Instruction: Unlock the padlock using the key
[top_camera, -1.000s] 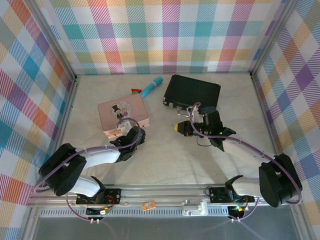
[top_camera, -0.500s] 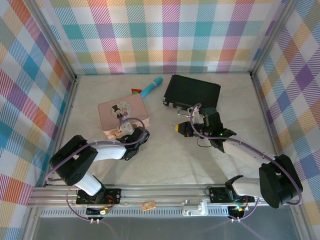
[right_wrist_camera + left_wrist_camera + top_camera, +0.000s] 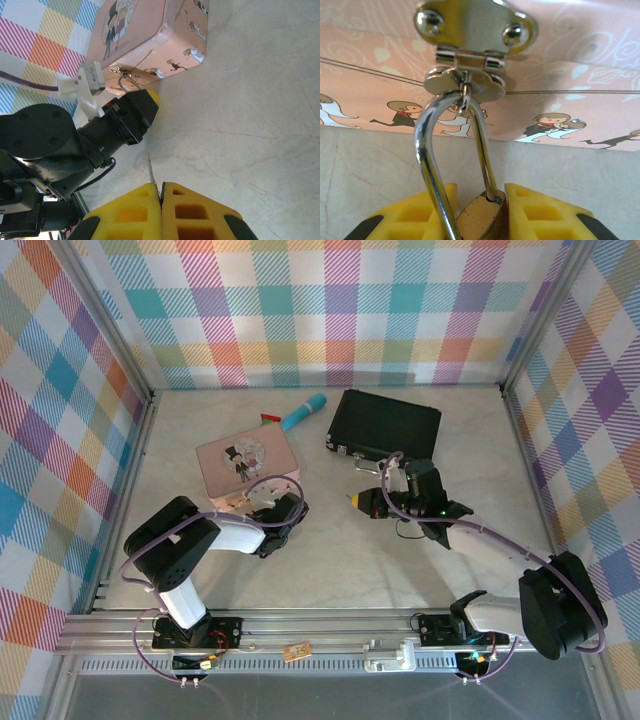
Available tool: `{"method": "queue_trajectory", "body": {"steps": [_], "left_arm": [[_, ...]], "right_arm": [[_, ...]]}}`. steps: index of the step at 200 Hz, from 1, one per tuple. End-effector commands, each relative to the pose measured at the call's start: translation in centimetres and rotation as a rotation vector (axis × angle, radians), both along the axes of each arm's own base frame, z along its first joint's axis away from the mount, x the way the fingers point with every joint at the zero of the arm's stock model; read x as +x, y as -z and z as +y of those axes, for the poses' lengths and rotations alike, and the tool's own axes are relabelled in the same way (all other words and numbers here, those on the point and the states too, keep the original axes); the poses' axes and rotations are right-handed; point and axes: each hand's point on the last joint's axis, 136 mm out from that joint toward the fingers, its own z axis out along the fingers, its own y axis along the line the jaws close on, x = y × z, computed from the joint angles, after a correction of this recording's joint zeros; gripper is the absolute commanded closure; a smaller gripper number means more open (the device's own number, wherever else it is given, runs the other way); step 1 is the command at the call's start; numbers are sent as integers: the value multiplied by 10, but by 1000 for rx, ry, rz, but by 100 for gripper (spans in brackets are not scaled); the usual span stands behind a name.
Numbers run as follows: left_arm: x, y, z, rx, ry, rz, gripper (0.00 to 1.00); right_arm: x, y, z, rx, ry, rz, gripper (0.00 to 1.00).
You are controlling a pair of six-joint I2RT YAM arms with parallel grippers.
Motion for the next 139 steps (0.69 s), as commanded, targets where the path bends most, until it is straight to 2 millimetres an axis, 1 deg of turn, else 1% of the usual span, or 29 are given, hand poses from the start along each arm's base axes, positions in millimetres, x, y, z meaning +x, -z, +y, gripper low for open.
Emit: {"method": "queue_trajectory", "body": {"steps": [1,20,45,53,86,112,139], "left_arm": [[4,11,-33,-147,112,40,83],[0,3,-37,-181,136,43,90],[-6,-11,-44,-260,161,35,96],[-9,-15,-46,-285,170,34,100],[-18,-35,-53,-380,206,33,100],[-26,-44,-59,-468,222,34,100],[-31,-56,-60,-538,224,10,100]], "right_arm": [[-3,-2,0,0,-7,-23,100],[-4,1,1,-1,-15,-15,100],[-6,6,2,6,-27,4,100],[-6,7,3,10,-29,9,100],[-8,13,5,30,-29,33,100],[-11,18,6,44,-26,52,100],[-17,24,11,51,-36,70,100]]}}
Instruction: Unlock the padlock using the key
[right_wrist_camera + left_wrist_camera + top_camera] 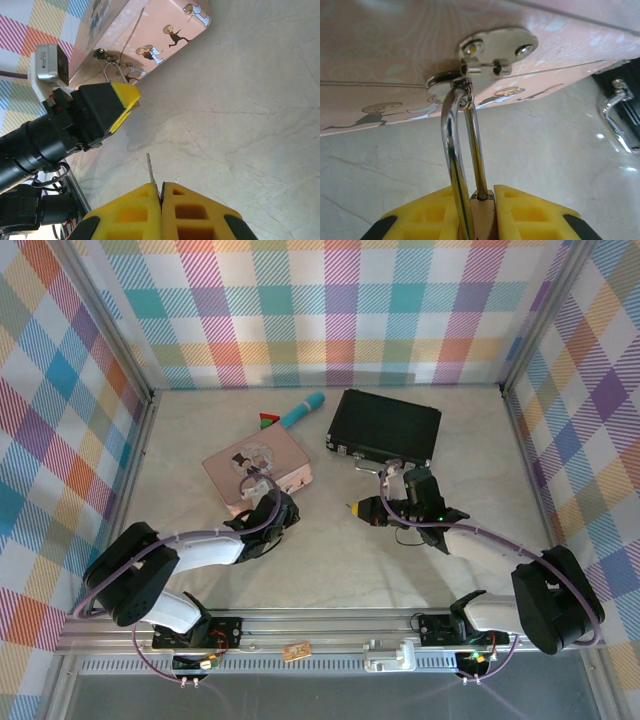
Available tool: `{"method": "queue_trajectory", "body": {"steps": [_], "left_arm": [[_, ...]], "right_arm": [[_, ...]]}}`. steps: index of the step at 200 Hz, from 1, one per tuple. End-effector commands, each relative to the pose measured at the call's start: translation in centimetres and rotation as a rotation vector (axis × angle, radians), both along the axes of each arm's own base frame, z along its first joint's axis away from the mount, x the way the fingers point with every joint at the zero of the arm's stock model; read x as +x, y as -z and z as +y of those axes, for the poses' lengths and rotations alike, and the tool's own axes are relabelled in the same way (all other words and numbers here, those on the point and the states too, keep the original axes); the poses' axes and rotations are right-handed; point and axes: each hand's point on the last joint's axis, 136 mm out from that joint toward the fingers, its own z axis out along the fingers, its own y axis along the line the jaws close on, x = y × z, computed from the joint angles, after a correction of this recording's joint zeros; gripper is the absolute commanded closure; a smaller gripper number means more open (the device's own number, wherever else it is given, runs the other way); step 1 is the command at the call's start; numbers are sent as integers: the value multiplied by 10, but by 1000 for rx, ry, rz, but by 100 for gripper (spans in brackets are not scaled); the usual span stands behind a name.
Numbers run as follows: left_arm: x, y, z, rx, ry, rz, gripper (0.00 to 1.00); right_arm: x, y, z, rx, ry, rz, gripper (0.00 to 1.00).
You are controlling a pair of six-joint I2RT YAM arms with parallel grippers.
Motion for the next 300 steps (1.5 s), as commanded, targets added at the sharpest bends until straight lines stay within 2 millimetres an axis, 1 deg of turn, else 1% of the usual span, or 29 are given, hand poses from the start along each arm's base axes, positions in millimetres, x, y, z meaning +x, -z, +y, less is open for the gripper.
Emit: {"method": "queue_trajectory", "body": {"steps": [1,35,72,83,96,103,137,183,201,265,300], "left_arm": [[-6,-14,-4,-84,12,-13,100],[-13,-29,-6,-191,3,-27,100],[-20,-39,-8,-297,-3,-39,100],[-21,-42,-10,-310,2,-45,100],[-21,-45,-11,-322,6,-57,100],[-21,-46,-12,-330,3,-62,100],[-19,-50,-13,-366,-16,-97,100],[-15,-52,-20,-400,-19,-121,100],[-14,-54,-23,-414,-17,-125,100],[-15,-56,-24,-418,-15,-126,100],[-16,-57,-26,-422,-8,-126,100]], "right_arm": [[-6,-1,10,40,-30,0,100],[-16,9,24,68,-60,33,100],[-25,18,56,148,-117,80,100],[-25,12,68,215,-135,76,100],[-24,13,77,271,-137,94,100],[-23,10,83,299,-148,86,100],[-26,9,105,349,-154,107,100],[-25,15,114,377,-147,133,100],[-24,13,119,393,-148,131,100],[-15,9,122,422,-124,110,100],[-12,11,127,437,-126,126,100]]}}
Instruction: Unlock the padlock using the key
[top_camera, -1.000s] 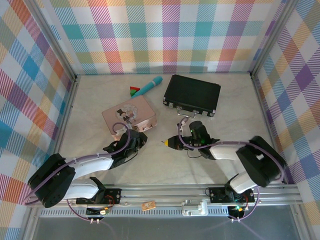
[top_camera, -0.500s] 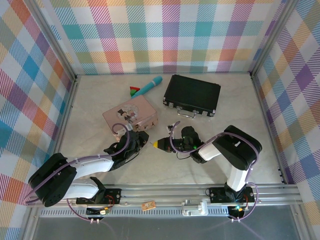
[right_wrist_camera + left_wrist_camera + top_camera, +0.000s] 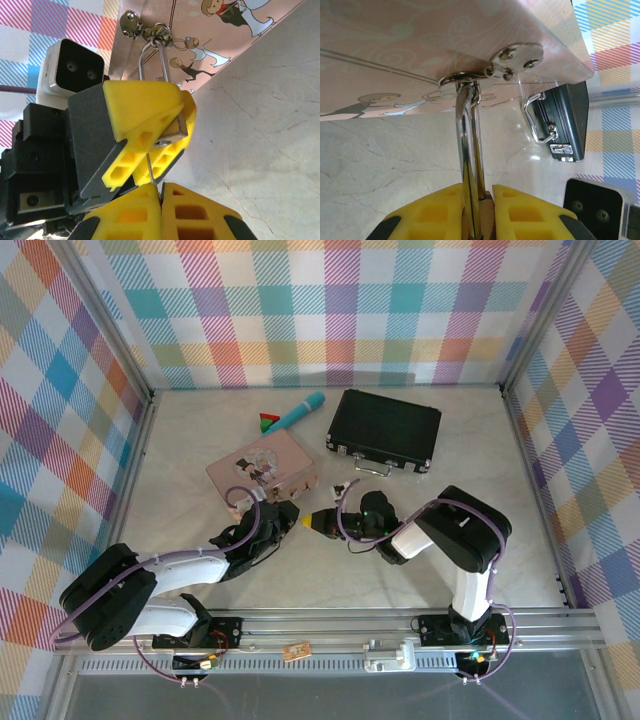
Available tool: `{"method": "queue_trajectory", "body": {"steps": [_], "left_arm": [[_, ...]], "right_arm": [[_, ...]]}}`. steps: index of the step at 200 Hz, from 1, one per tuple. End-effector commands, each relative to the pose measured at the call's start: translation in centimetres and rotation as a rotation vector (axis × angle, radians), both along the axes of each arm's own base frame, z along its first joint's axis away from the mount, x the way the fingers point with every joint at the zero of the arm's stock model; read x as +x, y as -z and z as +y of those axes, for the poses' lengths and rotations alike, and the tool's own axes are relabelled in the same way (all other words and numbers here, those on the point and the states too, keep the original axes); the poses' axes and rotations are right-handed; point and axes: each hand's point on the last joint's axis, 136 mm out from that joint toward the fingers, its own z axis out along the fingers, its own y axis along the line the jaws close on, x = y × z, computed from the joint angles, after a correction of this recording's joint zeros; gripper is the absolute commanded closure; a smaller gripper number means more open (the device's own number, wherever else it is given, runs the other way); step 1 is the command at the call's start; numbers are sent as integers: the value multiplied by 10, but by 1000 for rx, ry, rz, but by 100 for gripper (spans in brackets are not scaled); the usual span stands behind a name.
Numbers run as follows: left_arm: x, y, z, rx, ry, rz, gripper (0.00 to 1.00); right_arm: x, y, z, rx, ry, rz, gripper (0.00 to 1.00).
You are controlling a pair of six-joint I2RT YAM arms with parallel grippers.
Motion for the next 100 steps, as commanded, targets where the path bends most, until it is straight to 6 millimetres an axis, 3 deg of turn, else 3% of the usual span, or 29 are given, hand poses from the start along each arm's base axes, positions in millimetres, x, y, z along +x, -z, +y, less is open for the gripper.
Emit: {"method": "queue_trajectory", "body": {"steps": [1,100], "left_arm": [[5,-25,-9,-66,4,-78,100],[4,-27,-23,-93,44,-85,100]], "right_arm": [[4,-12,9,54,-2,-25,100],[10,-20,13,120,16,0,100]]}}
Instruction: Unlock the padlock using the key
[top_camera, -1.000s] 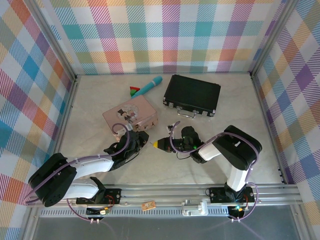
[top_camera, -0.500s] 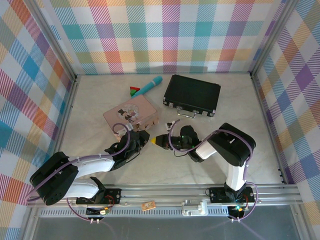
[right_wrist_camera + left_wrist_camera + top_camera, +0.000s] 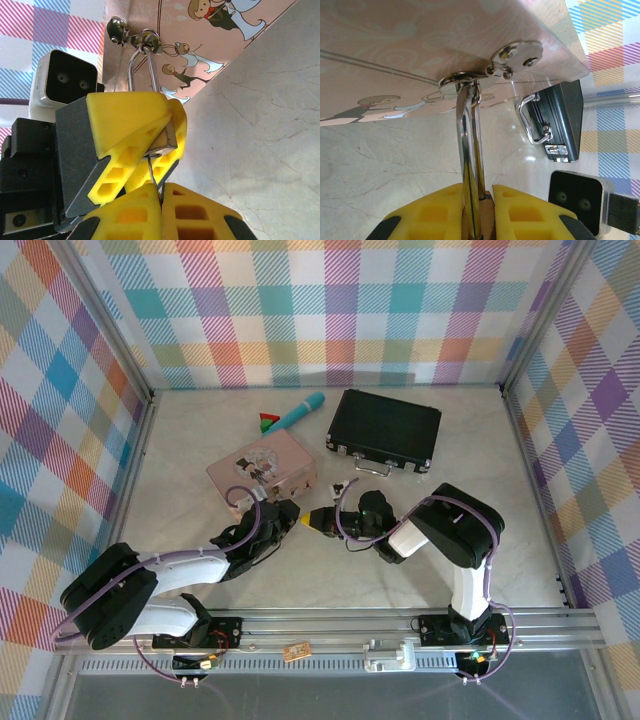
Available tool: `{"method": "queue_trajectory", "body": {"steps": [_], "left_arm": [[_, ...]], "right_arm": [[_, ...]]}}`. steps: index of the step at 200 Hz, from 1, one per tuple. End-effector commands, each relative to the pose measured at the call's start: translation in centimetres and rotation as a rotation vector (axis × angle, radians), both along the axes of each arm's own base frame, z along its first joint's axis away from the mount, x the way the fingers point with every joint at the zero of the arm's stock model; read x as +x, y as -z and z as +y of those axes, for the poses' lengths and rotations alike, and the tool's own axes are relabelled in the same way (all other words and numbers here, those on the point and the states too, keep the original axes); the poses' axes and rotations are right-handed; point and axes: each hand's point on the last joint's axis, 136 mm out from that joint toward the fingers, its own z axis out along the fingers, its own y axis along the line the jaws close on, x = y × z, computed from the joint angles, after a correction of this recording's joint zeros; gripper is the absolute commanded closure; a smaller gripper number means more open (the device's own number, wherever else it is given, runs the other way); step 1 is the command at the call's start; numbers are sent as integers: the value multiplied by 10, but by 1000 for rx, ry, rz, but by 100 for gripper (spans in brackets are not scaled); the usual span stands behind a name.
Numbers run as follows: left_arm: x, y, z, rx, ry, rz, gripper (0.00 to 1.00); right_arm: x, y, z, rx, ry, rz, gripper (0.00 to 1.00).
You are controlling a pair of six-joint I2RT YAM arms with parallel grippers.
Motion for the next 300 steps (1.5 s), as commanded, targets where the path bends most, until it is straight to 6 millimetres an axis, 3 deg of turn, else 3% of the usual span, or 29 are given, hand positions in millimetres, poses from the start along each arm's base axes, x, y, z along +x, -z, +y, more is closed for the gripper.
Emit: {"method": "queue_trajectory", "body": {"steps": [1,44,93,163,230,300], "left_arm": [[2,-24,-20,-80,43,-70,100],[-9,-20,-30,-112,72,-49,100],[-20,-19,-24,-93,69,-35,100],[-17,-20,-28,-109,62,-22,100],[-15,-25,-35,-144,67,-31,100],[-19,-36,-41,-208,87,-82,100]], "right_arm": [[5,-23,9,97,4,-31,100],[14,-29,10,121,27,-15,100],[20,-28,1,105,53,-38,100],[15,-18,0,-107,53,-150,100],[16,-28,-2,-180,69,-211,100],[29,-60,3,112,79,94,100]]}}
